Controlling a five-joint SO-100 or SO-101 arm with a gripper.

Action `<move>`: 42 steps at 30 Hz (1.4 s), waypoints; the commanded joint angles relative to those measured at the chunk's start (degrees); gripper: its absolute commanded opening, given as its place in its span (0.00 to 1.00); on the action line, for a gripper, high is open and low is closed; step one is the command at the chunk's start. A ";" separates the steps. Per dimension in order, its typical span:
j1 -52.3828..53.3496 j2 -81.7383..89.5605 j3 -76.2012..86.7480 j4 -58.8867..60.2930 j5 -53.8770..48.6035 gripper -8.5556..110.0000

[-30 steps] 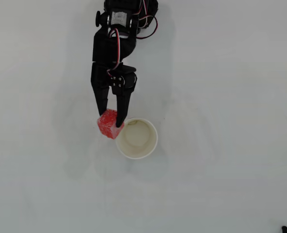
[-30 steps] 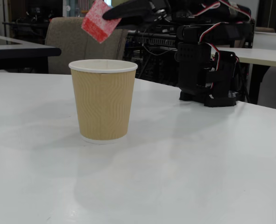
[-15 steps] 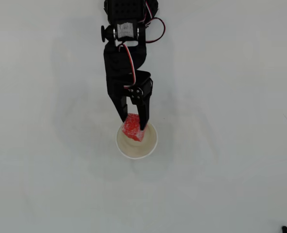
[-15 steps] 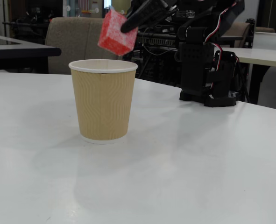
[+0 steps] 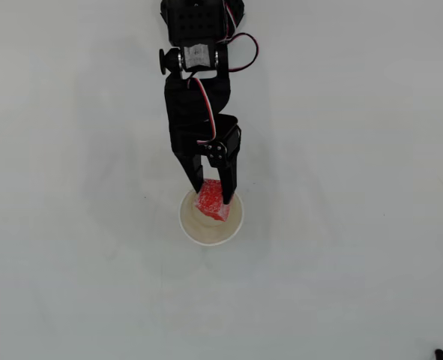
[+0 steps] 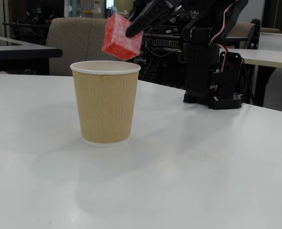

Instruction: Grasp a red cube and put it in the cup.

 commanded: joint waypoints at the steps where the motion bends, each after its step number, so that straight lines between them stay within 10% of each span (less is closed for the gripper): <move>1: 0.88 0.09 -6.06 -2.99 0.44 0.09; 21: 1.67 2.99 -5.19 -7.29 0.18 0.09; 30: 1.58 2.99 -4.39 -7.29 -0.09 0.33; 42: 1.76 3.08 -3.60 -7.29 -0.09 0.37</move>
